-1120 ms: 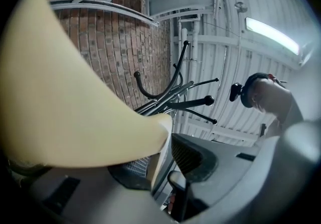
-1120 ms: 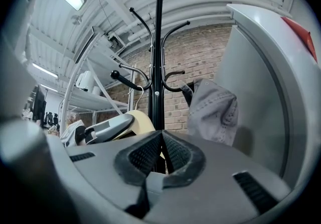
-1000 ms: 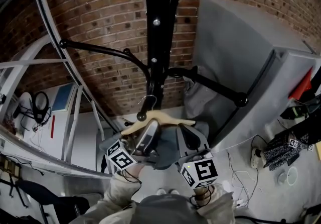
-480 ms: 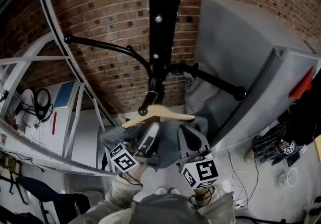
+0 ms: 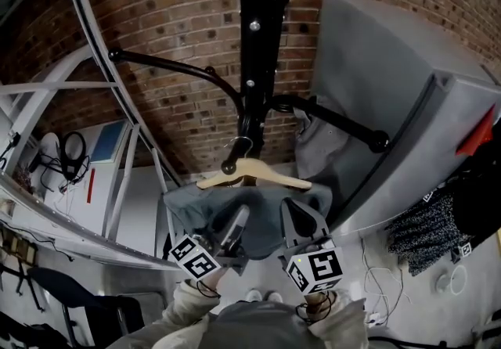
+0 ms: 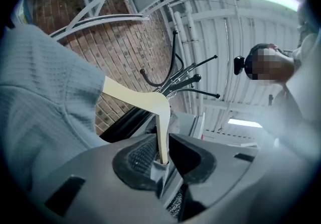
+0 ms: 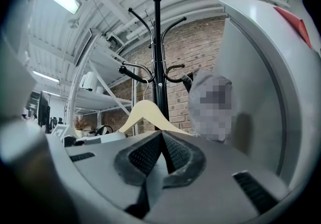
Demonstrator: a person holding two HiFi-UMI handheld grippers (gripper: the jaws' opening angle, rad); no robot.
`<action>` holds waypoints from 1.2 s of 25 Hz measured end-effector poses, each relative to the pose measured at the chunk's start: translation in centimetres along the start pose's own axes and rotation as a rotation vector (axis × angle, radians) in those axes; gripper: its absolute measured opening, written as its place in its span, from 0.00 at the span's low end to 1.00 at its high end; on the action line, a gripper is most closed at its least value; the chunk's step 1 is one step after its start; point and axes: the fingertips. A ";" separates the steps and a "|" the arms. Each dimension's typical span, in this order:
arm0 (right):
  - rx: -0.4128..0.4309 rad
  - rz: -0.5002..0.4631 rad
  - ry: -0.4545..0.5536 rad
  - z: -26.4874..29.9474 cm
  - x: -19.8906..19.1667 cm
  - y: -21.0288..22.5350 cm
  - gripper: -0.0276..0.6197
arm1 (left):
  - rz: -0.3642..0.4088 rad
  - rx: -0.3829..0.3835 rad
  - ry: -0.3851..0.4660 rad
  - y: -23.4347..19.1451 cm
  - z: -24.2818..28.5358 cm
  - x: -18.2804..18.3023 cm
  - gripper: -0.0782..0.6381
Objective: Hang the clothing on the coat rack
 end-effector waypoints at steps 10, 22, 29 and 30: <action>0.013 0.024 -0.016 -1.3 -1.1 -0.3 0.08 | 0.330 0.112 -0.057 -0.2 -2.1 0.1 0.13; 0.047 0.030 -0.029 -2.3 -1.8 -0.7 0.08 | 0.428 0.213 -0.109 -1.7 -3.8 0.3 0.12; 0.048 0.035 -0.048 -2.2 -2.5 -0.3 0.08 | 0.421 0.222 -0.127 -2.0 -3.9 -0.2 0.12; 0.045 0.039 -0.049 -2.3 -2.7 -0.3 0.08 | 0.418 0.222 -0.126 -2.1 -3.9 -0.2 0.12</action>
Point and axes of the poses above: the fingertips, and each gripper's own axes: z forward along the fingers, y to its right, x out of its top, and after that the axes turned 12 degrees about y, right-handed
